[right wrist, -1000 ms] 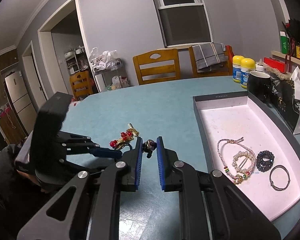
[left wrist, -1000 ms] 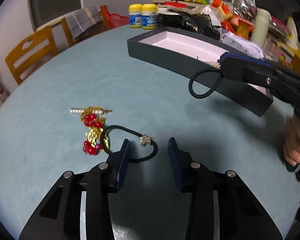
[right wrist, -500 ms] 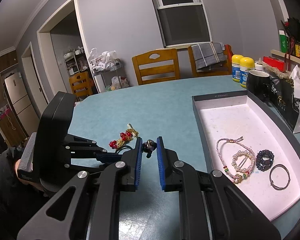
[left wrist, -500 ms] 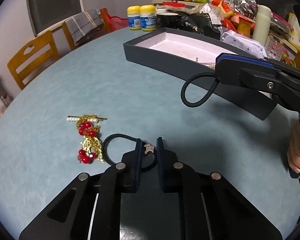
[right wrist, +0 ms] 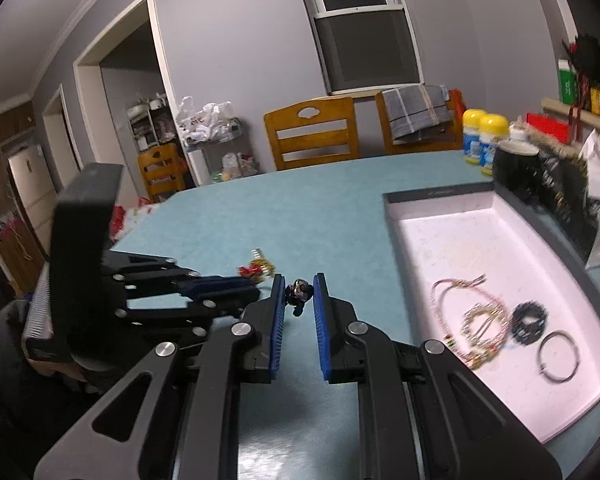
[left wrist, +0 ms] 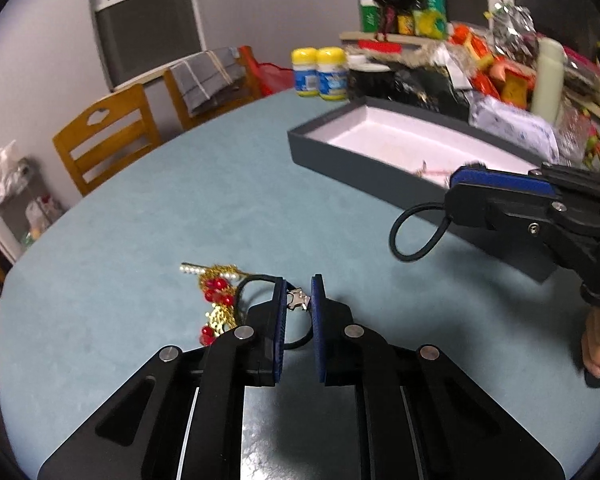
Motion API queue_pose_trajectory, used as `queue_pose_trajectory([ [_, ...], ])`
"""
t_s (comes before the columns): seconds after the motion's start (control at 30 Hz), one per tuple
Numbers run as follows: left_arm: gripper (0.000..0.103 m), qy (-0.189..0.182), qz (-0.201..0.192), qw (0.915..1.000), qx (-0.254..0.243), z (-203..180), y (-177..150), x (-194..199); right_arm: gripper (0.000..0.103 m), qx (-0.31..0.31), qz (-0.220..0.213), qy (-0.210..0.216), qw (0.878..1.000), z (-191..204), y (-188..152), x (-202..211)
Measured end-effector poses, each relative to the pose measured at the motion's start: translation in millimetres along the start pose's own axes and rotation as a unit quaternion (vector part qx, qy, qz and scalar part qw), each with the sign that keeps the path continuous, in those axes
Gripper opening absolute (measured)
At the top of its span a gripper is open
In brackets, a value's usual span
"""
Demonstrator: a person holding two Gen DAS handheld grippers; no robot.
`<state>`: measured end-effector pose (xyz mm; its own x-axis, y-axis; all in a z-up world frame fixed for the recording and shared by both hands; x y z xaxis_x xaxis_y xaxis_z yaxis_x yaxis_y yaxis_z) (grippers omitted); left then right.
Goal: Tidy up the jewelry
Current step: 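Carry the hair tie with the left gripper while the right carries its tie over the tray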
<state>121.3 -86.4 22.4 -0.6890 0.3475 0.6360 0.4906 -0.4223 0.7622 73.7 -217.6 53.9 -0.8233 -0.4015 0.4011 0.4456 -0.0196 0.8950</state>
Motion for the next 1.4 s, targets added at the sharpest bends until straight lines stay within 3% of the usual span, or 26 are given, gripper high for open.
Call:
queue_pose_trajectory([
  [0.2, 0.013, 0.037, -0.055, 0.9976, 0.020, -4, 19, 22, 0.014, 0.014, -0.018, -0.018, 1.000, -11, 15, 15],
  [0.33, 0.013, 0.039, -0.090, 0.9946, 0.034, -15, 37, 33, 0.014, 0.008, -0.035, -0.038, 0.999, -31, 23, 34],
  [0.53, 0.013, 0.059, -0.130, 0.9898, 0.002, -58, 65, 36, 0.014, -0.015, -0.056, -0.064, 0.996, -71, 27, 64],
  [0.77, 0.013, 0.026, -0.169, 0.9853, -0.006, -105, 88, 30, 0.014, -0.044, -0.061, -0.097, 0.992, -112, 12, 88],
  [1.1, 0.013, -0.029, -0.142, 0.9894, -0.016, -164, 93, -5, 0.014, -0.040, -0.047, -0.129, 0.990, -129, 1, 91],
  [1.4, 0.013, -0.027, -0.099, 0.9947, 0.003, -164, 87, -26, 0.014, -0.062, -0.029, -0.139, 0.988, -147, -6, 82],
])
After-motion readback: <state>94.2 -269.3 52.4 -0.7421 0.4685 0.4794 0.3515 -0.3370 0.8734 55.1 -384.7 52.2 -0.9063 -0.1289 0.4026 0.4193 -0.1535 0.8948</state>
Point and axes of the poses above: each gripper's, at about its wrist camera, not at the fingertips, and x roughly against the way its jaws point, z to its left, y to its top, the point moved 1 cm from there along -x, roughly the way its jaws point, and after that the axes turned 4 degrees about -z, right-handed, at the moved point
